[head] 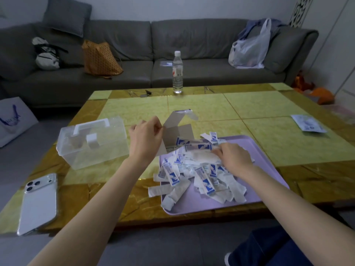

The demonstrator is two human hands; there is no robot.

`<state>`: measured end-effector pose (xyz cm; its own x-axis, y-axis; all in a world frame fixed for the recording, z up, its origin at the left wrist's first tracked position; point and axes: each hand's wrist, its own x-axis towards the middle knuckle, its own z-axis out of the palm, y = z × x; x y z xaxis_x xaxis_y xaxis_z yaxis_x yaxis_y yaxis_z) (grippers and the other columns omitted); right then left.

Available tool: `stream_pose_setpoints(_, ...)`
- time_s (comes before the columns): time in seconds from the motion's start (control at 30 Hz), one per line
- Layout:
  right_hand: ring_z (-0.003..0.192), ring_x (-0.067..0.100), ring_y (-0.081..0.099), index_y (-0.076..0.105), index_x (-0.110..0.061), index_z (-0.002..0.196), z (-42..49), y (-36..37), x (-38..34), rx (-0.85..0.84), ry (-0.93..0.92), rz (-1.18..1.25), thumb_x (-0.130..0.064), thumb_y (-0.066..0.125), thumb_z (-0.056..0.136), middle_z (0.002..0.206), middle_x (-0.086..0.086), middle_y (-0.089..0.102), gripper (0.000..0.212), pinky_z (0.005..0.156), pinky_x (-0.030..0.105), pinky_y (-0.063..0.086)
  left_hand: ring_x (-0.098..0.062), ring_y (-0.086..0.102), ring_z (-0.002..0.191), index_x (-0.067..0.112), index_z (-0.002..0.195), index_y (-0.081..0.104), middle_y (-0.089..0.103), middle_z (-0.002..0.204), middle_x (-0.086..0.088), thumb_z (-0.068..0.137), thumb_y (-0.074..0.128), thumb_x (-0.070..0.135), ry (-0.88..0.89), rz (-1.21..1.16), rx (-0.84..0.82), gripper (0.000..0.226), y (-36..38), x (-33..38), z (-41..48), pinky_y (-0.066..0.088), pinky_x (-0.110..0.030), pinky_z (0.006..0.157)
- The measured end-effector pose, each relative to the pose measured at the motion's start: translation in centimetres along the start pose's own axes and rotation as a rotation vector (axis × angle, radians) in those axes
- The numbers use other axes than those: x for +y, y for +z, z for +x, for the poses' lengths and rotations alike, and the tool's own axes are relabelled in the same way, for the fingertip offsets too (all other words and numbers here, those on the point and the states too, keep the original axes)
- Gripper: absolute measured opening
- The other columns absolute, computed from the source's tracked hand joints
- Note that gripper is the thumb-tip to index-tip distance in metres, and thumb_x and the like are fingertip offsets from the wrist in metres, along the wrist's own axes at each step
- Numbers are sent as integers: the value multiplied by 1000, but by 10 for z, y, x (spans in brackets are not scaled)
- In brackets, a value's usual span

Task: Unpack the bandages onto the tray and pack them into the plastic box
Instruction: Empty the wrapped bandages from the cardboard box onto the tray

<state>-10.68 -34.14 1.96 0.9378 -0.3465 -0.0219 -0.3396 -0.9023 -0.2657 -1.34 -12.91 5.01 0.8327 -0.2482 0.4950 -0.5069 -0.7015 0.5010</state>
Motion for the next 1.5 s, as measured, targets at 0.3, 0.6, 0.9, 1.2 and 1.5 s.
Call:
stream_pose_setpoints(0.3, 96, 33, 58, 50, -7, 122, 12, 4, -19, 139, -19, 114, 16, 39, 83, 116, 15, 57, 46, 68, 36, 46, -23, 52, 77, 13, 82, 57, 62, 74, -2, 90, 58, 15, 22, 37, 4, 8, 1, -4, 0, 37, -44, 90)
stream_pose_setpoints(0.6, 124, 27, 40, 33, -11, 138, 1, 6, -44, 165, -186, 40, 2, 52, 87, 138, 10, 34, 55, 96, 35, 40, -24, 53, 78, 11, 83, 58, 62, 73, -2, 89, 59, 16, 10, 29, 8, 8, -5, -1, 0, 38, -46, 91)
stream_pose_setpoints(0.9, 96, 30, 58, 52, -16, 116, 4, 2, -84, 24, -170, -44, -31, 35, 98, 111, 5, 59, 30, 58, 27, 38, -23, 51, 76, 11, 80, 58, 59, 70, 1, 88, 61, 18, 108, -90, -50, 11, -4, 24, -15, 36, -41, 87)
stream_pose_setpoints(1.2, 88, 24, 54, 51, -15, 99, 6, 7, -84, -176, -135, -310, -10, 48, 90, 97, -1, 59, 10, 70, 27, 33, -20, 50, 86, 14, 83, 56, 62, 75, 0, 91, 59, 24, 138, -39, -113, 13, 4, 29, -24, 27, -45, 100)
stream_pose_setpoints(1.5, 98, 29, 58, 57, -11, 114, 5, 16, -71, 54, -223, -257, -6, 48, 89, 108, 9, 63, 26, 68, 29, 41, -18, 47, 80, 14, 80, 55, 62, 74, 1, 90, 59, 23, 118, -25, -92, 14, 3, 24, -20, 30, -46, 99)
